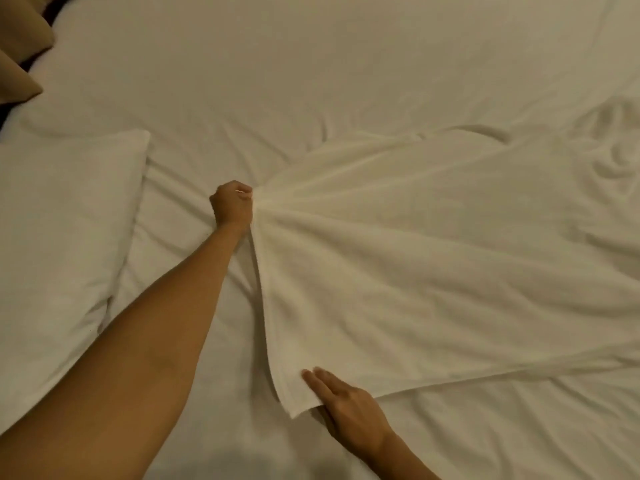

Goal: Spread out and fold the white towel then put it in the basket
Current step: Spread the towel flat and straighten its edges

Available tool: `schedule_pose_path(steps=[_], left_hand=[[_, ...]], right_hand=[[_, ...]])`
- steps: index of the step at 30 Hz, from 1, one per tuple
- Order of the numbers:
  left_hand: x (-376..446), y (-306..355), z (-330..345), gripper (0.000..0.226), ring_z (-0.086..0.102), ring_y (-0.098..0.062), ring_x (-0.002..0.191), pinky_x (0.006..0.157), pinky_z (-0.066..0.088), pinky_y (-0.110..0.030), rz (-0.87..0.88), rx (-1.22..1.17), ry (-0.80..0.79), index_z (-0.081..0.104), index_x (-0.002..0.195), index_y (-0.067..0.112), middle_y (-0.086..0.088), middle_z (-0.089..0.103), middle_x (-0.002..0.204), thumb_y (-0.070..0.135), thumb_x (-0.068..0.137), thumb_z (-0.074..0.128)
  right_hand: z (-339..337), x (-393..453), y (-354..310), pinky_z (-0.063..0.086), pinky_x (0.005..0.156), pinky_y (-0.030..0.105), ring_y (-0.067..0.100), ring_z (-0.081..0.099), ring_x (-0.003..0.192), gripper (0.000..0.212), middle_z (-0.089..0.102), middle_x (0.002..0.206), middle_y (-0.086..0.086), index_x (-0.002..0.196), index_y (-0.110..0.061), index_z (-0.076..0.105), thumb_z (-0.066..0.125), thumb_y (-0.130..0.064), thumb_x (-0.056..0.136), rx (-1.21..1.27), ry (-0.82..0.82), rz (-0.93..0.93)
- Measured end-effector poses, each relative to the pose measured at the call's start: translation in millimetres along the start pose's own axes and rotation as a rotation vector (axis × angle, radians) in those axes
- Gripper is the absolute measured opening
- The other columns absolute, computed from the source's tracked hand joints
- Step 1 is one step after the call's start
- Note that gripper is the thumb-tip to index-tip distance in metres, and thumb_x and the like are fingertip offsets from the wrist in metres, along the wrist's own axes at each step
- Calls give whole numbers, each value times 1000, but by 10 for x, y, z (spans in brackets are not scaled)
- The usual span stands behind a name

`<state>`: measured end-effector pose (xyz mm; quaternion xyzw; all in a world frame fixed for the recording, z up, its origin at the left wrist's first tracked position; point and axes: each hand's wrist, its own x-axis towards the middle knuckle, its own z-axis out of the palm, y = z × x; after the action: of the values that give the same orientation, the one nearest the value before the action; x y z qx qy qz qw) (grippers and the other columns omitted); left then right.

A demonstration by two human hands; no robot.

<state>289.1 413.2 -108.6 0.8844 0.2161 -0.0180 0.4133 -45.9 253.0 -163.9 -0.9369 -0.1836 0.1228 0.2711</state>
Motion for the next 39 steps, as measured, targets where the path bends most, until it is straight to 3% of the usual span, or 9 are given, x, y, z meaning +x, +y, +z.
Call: schedule_pose_path(steps=[2,5,9,18,19,21,23,30,39], left_hand=[[-168,-208,186,38,60,-32,114,93,48,-28,144,162,-110,59,121,1,-21,62,123,-8,85,50],[-373,-453,404,57,25,-25,144,119,23,-36,354,457,-342,27,149,9,-14,22,157,5,96,46],[-530,-539,555,58,1,-19,150,120,6,-45,360,753,-539,6,153,16,-5,-2,162,32,103,30],[-1057,-450,497,61,5,-21,150,121,8,-42,384,809,-588,11,152,9,-9,2,162,38,102,30],[-1179,-463,488,62,6,-22,149,121,9,-42,392,817,-608,12,152,9,-11,3,161,38,101,31],[-1414,-506,469,63,7,-23,149,120,11,-41,420,843,-647,11,152,7,-12,3,161,38,101,32],[-1632,-557,460,63,6,-24,149,120,11,-42,432,877,-679,11,152,7,-13,1,161,38,101,32],[-2315,-571,511,65,6,-22,150,120,12,-41,450,900,-785,7,152,7,-11,0,161,39,101,31],[-2821,-337,824,64,5,-24,150,120,11,-40,430,941,-793,8,152,8,-13,-3,161,39,101,31]], right_hand=[[140,-32,63,54,66,12,6,66,103,55,68,117,-7,131,-30,46,53,-42,77,14,-86,37],[297,-100,68,48,91,21,11,60,117,45,62,129,-3,132,-34,48,26,-48,96,-70,-166,61],[289,-102,5,47,98,32,11,52,126,56,54,138,-5,134,-29,51,17,-53,96,-112,-205,132],[-183,-39,333,47,95,37,19,58,120,61,54,137,2,127,-22,60,10,-43,100,-155,-309,377],[-274,-44,355,44,99,38,23,54,125,56,46,143,4,130,-20,57,15,-42,100,-149,-293,409],[-423,-66,429,21,115,41,28,23,144,51,14,157,7,147,-15,32,25,-34,100,-154,-286,383],[-586,-130,495,5,119,40,26,-2,148,55,-3,160,9,152,-14,12,27,-30,101,-116,-324,448],[-975,-396,863,7,118,40,26,2,148,55,2,160,11,151,-15,13,31,-28,101,-171,-264,595],[-1383,-1014,1636,9,120,41,27,2,148,55,5,160,12,151,-15,14,31,-29,101,-198,-225,717]])
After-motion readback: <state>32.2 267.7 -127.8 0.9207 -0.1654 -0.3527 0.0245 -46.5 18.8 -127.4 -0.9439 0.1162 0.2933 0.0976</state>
